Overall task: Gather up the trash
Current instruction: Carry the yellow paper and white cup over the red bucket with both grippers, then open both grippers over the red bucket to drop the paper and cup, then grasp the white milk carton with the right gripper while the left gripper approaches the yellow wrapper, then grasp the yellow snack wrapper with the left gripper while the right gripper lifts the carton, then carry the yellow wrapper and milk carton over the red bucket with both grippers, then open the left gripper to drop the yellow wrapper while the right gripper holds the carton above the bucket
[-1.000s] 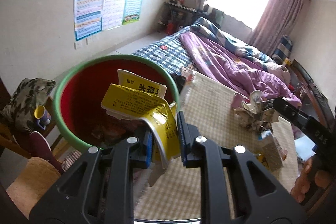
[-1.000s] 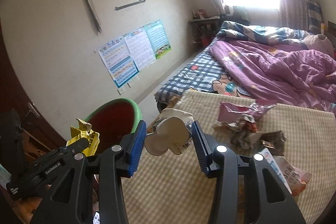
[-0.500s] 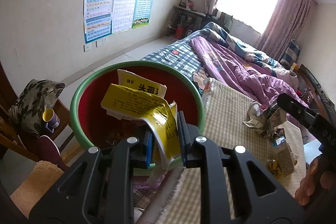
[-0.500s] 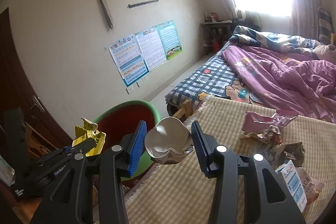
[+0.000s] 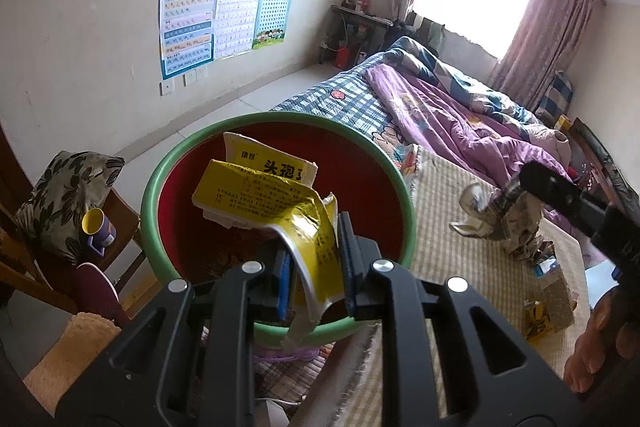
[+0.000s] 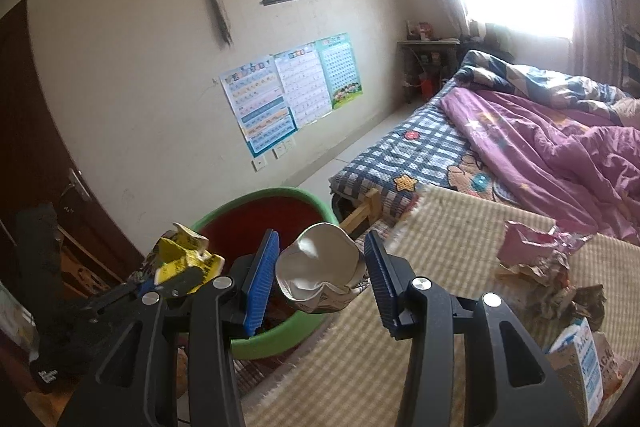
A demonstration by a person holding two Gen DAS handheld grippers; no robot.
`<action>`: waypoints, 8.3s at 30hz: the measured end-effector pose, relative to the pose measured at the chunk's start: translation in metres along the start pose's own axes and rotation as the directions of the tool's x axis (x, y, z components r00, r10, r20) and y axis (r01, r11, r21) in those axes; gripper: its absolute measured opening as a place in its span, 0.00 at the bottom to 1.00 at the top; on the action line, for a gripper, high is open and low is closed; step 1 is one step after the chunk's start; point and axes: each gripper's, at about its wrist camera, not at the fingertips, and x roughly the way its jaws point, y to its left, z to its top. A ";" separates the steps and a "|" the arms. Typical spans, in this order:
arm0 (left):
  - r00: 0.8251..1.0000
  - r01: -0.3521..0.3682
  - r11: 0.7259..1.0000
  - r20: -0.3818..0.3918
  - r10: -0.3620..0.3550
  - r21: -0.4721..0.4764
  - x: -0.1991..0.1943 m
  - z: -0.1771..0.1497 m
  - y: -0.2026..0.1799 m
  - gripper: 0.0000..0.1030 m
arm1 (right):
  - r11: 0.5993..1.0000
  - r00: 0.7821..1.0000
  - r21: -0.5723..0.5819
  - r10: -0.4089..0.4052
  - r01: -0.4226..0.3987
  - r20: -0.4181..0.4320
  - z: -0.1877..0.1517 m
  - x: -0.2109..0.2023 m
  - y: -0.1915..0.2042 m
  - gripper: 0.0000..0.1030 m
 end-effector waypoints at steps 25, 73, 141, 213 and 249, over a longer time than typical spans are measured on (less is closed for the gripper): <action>0.995 0.004 1.000 -0.097 -0.004 -0.003 0.034 0.001 0.020 0.19 | 0.995 0.993 -0.050 0.082 -0.087 -0.087 0.000 0.070 0.039 0.42; 0.996 -0.090 0.996 -0.009 0.089 -0.030 -0.020 -0.025 -0.009 0.54 | 0.992 0.994 0.077 0.104 -0.102 -0.025 -0.016 -0.043 -0.018 0.49; 0.843 0.386 0.908 -0.462 -0.276 0.162 0.075 -0.118 -0.246 0.35 | 0.920 0.961 0.287 -0.235 0.269 -0.147 -0.103 -0.127 -0.221 0.52; 0.999 0.027 0.999 -0.024 -0.026 0.034 -0.019 -0.029 -0.066 0.13 | 0.989 0.991 0.150 0.016 0.004 -0.131 -0.064 -0.053 -0.079 0.52; 1.000 -0.018 1.000 -0.020 0.018 -0.010 0.005 -0.022 -0.009 0.13 | 0.997 0.993 0.069 0.031 -0.023 -0.110 -0.032 0.003 -0.020 0.52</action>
